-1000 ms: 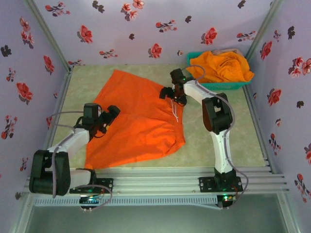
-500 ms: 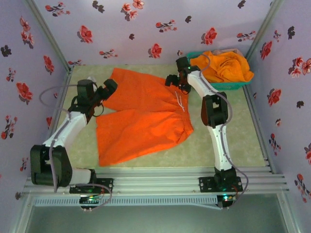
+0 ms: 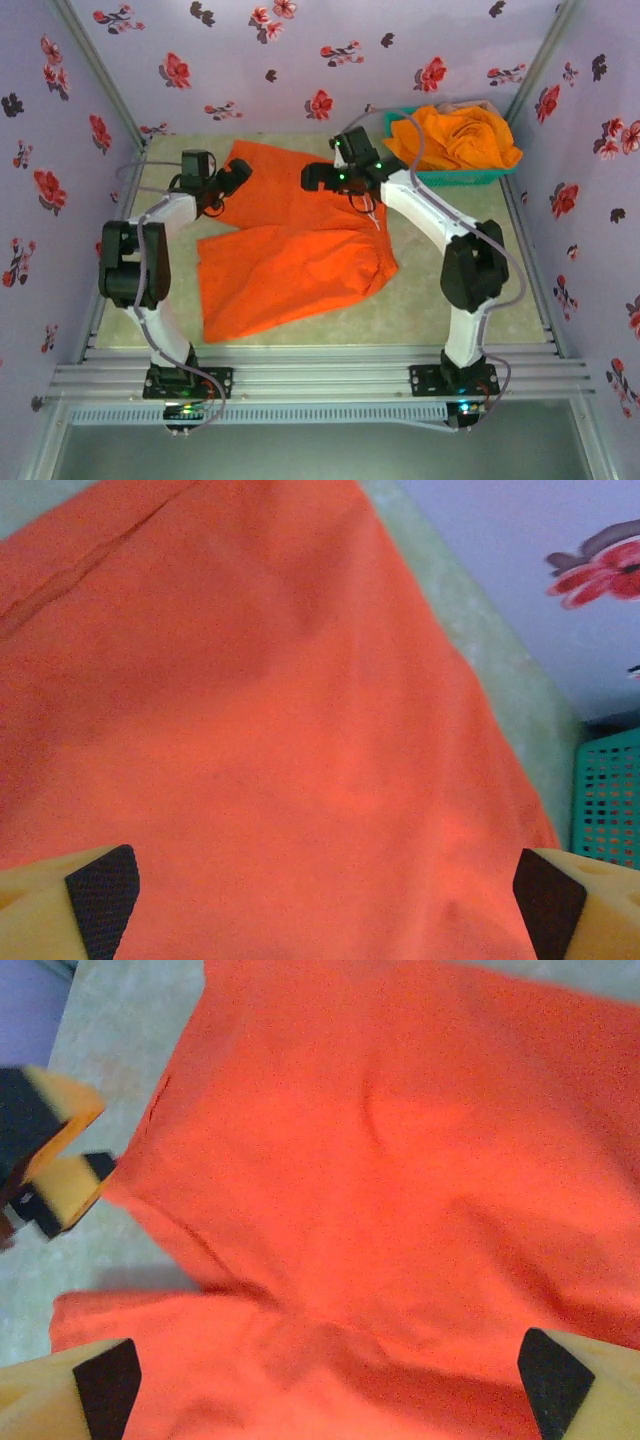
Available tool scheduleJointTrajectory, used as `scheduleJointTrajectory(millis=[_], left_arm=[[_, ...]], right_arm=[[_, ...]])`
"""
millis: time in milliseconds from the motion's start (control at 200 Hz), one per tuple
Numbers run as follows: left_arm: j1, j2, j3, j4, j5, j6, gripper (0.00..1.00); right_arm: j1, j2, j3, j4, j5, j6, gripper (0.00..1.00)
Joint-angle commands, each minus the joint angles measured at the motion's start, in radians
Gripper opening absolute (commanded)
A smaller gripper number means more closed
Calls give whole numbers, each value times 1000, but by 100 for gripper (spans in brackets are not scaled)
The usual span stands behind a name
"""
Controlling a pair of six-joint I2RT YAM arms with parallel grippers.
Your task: Fold and stack the shorts
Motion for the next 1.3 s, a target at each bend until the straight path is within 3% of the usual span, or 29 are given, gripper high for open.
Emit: scheduleJointTrajectory(millis=[0, 195, 465, 635, 810, 985, 1295], left_arm=[[29, 74, 46, 59, 28, -17, 99], [66, 151, 50, 79, 16, -18, 99], [123, 91, -97, 100, -48, 9, 99], [133, -119, -131, 47, -46, 69, 99], [85, -388, -177, -133, -46, 88, 99], [-19, -525, -304, -212, -40, 54, 99], [-64, -444, -563, 43, -60, -13, 99]], right_arm=[[-2, -67, -188, 116, 8, 53, 99], [-7, -126, -370, 130, 54, 49, 99], [-45, -146, -536, 156, 50, 96, 99], [-62, -165, -608, 194, 25, 119, 99], [-64, -222, -636, 225, 23, 127, 99], [-70, -227, -585, 229, 12, 115, 99], [-124, 7, -249, 132, 1, 90, 99]])
